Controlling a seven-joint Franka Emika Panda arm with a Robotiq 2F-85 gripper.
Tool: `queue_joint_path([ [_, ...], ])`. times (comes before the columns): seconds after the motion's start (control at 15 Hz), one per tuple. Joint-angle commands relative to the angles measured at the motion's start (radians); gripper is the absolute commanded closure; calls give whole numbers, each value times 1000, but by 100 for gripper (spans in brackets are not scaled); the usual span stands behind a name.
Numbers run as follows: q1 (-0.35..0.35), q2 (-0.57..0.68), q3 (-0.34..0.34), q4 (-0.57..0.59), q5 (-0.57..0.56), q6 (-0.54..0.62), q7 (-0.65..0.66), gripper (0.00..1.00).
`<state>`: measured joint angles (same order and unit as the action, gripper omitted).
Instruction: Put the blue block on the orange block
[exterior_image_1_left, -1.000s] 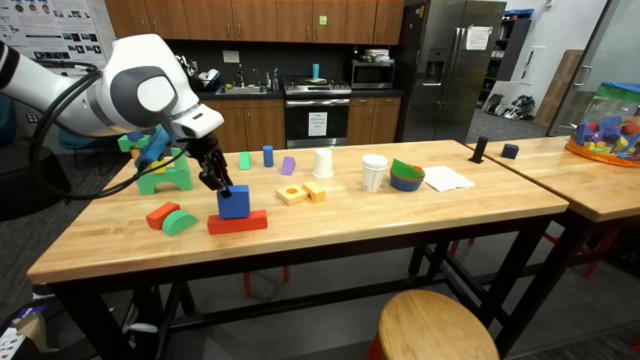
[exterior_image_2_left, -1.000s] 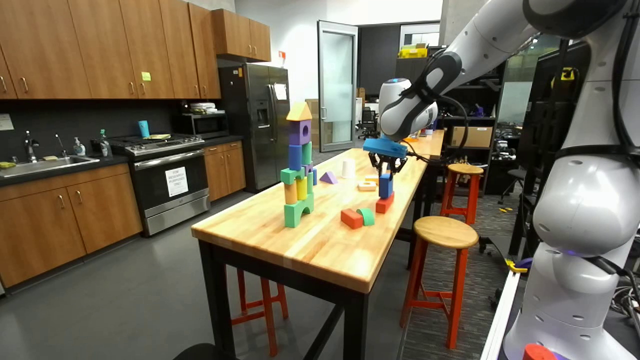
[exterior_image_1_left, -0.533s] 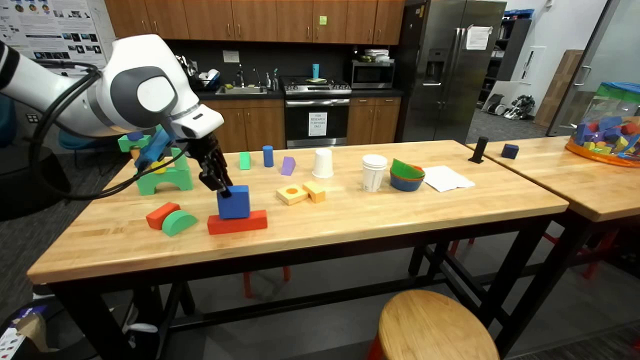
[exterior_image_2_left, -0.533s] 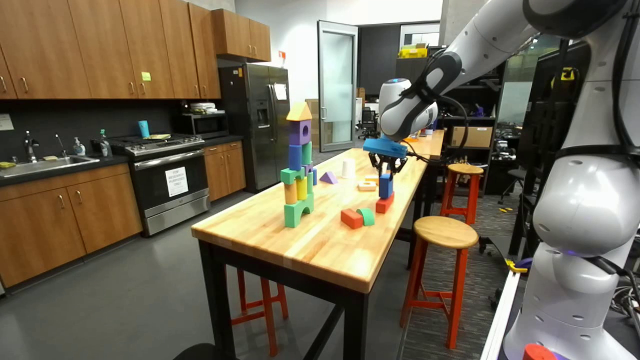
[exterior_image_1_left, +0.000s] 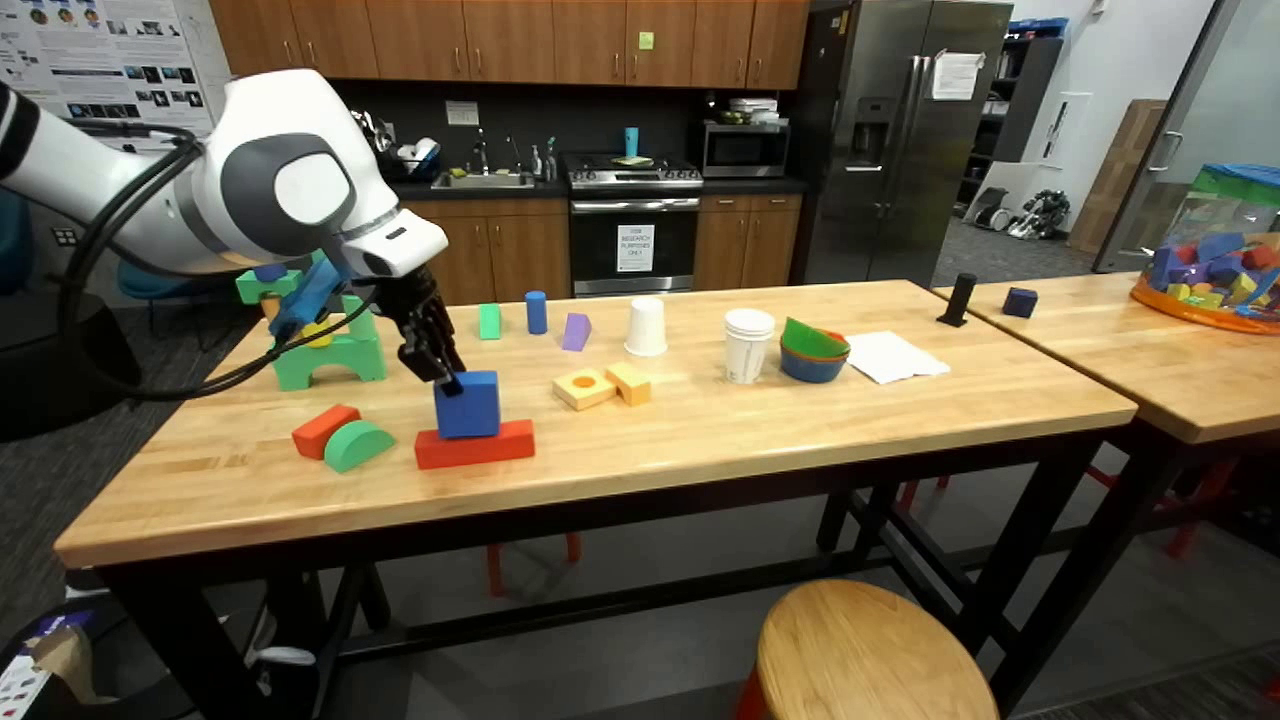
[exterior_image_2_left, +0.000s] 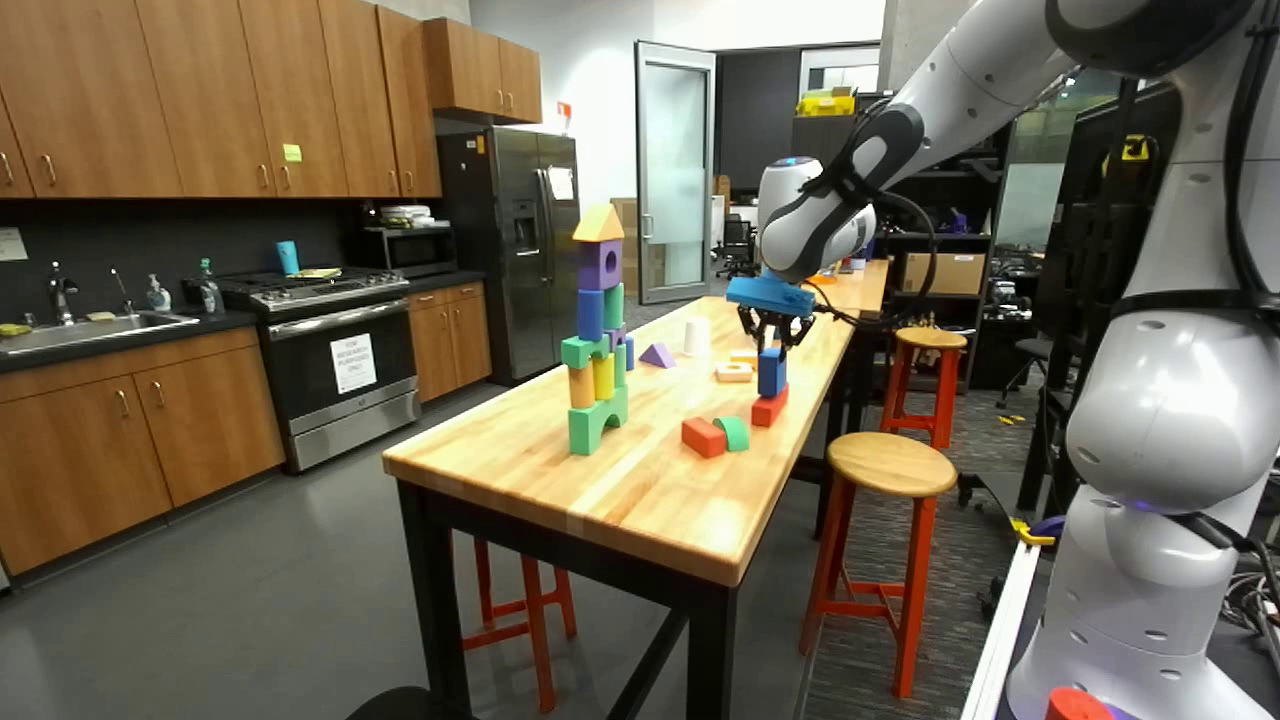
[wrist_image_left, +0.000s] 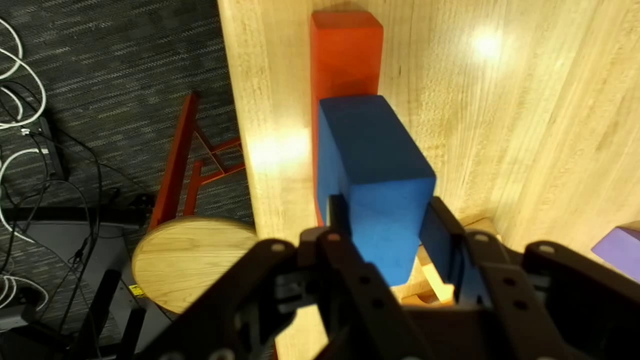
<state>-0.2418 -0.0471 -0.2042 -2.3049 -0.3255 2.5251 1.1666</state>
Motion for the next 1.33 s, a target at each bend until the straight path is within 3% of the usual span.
queue_joint_path([
  [0.0,-1,-19,0,-12,10,-6,-9,85],
  [1.27,-3,4,-6,-3,26,2,-54,85],
])
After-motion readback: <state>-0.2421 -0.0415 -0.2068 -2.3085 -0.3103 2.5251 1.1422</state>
